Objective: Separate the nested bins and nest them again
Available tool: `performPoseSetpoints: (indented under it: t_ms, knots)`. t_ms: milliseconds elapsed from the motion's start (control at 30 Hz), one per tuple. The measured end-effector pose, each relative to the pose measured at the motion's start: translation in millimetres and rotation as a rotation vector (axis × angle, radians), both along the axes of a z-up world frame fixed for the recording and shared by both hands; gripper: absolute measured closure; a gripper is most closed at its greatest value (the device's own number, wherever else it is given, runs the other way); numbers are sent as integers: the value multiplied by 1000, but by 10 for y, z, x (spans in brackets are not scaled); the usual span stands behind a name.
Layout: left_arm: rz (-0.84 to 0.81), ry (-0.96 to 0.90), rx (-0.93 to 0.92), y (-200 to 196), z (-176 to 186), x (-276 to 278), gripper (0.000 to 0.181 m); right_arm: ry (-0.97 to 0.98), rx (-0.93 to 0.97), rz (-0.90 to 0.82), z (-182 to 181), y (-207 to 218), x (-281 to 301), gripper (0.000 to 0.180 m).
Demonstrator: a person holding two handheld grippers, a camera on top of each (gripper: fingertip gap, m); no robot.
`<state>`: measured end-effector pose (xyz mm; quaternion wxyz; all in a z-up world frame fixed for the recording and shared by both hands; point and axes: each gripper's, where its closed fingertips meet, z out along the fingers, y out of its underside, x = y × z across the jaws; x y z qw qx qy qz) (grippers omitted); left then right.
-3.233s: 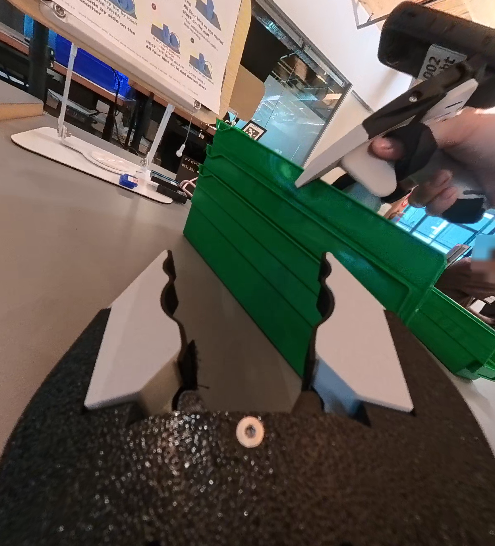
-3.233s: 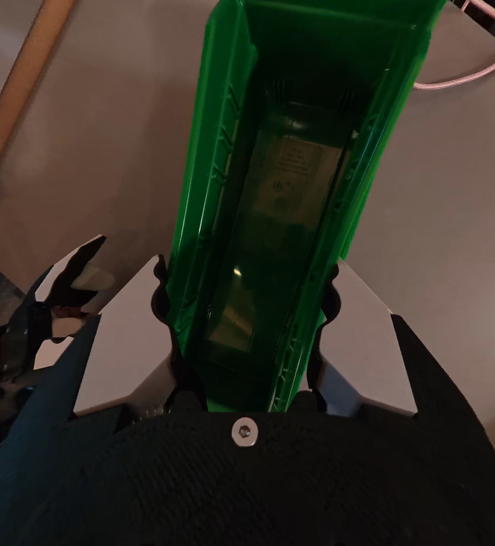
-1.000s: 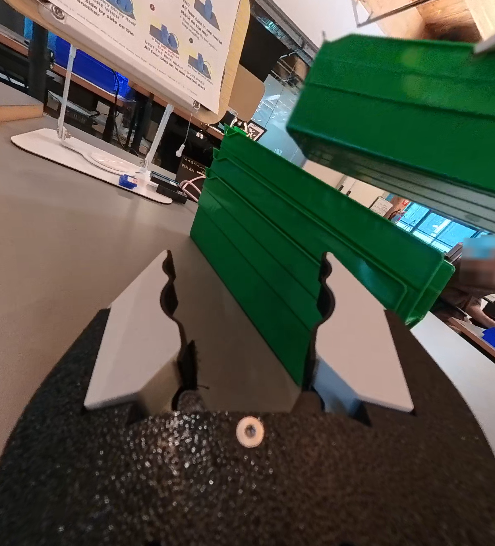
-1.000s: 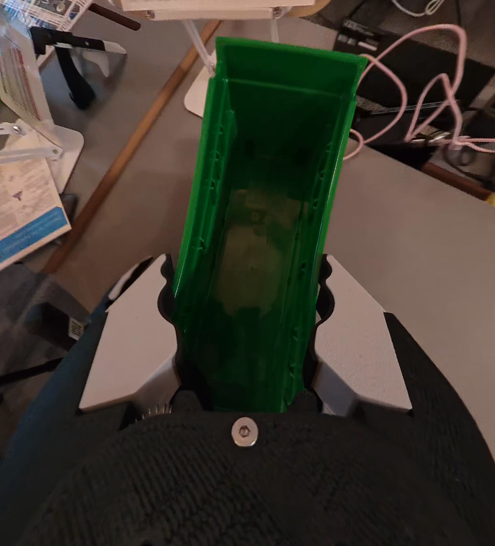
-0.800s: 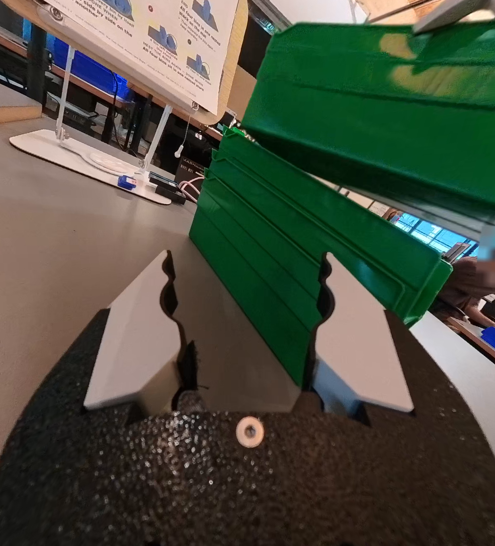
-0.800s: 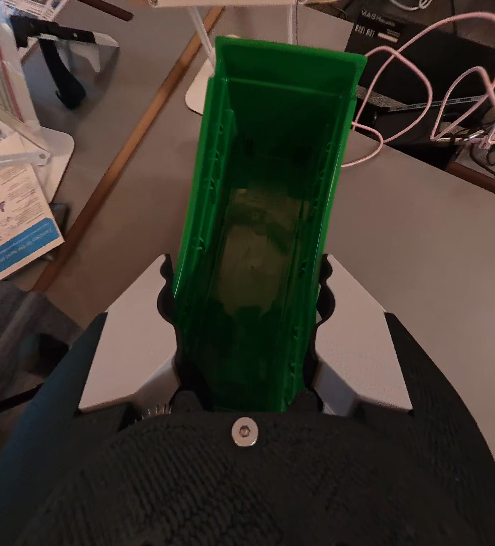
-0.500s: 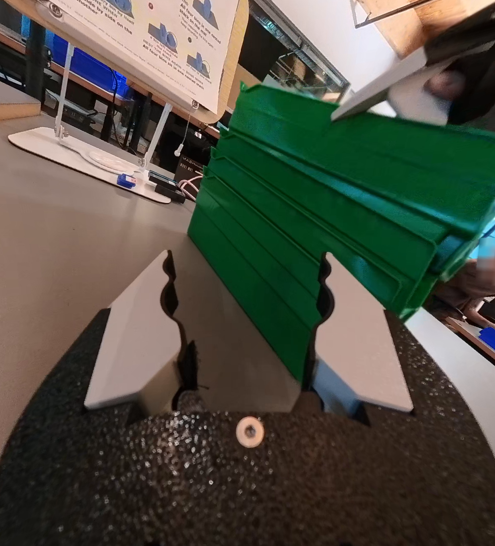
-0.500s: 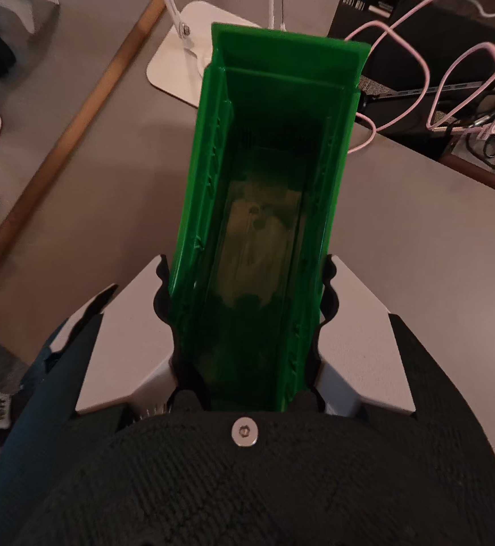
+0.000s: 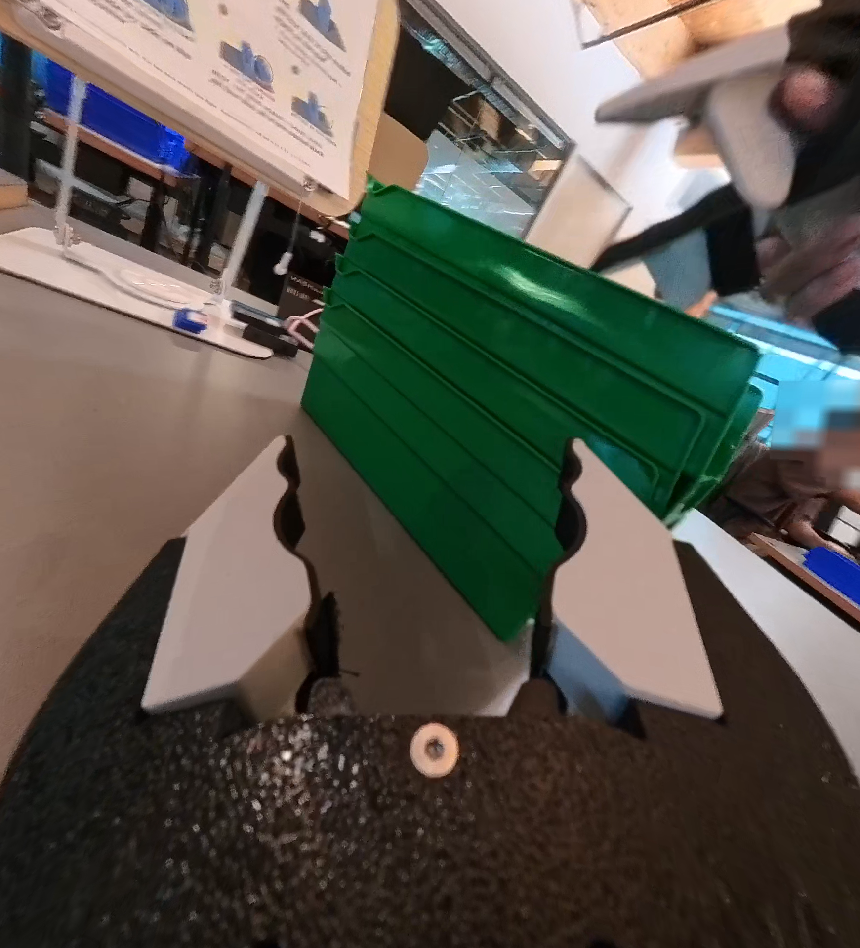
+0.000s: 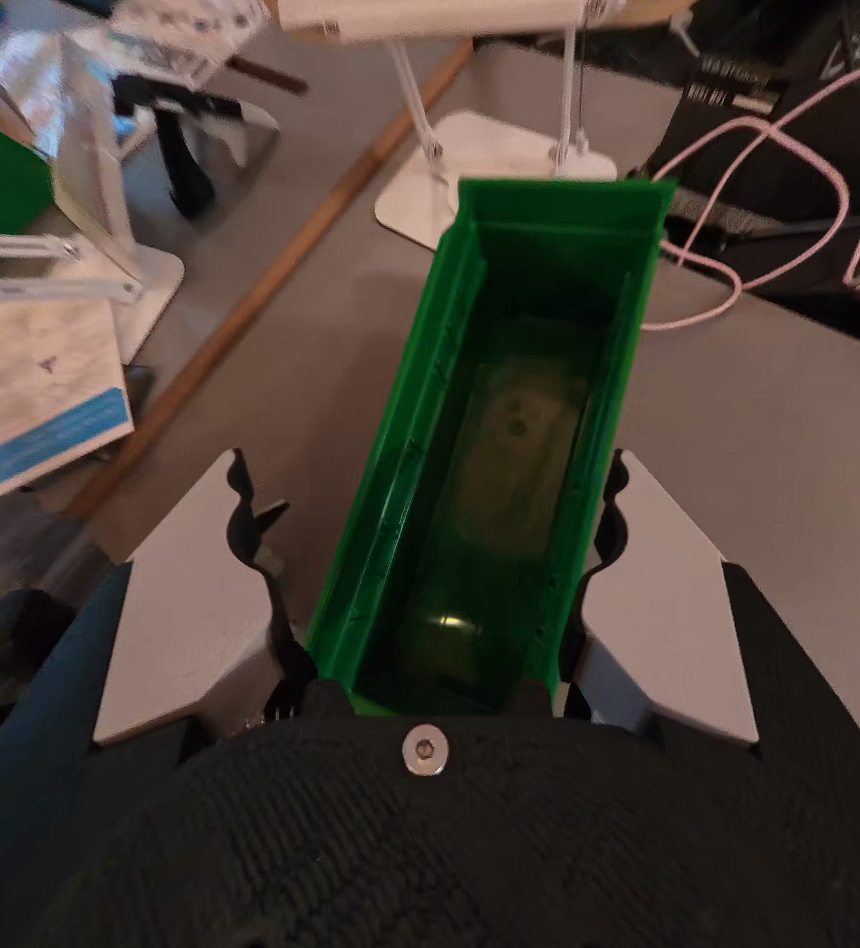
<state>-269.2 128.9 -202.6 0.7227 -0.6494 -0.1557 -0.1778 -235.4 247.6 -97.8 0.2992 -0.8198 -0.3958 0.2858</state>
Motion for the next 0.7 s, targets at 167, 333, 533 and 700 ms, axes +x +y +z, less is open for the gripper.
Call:
performPoseSetpoints:
  t_ms: [167, 333, 533, 700]
  knots:
    - [-316, 139, 195, -176, 312, 493, 92, -54, 35, 15, 176, 130, 242, 51]
    - [-379, 227, 183, -172, 289, 677, 89, -176, -19, 53, -77, 45, 277, 31]
    - [-423, 310, 182, -177, 277, 840, 86, -417, 16, 56, -518, 36, 270, 30]
    - [-411, 294, 181, -163, 277, 807, 84, -409, -70, 65, -509, -36, 202, 67]
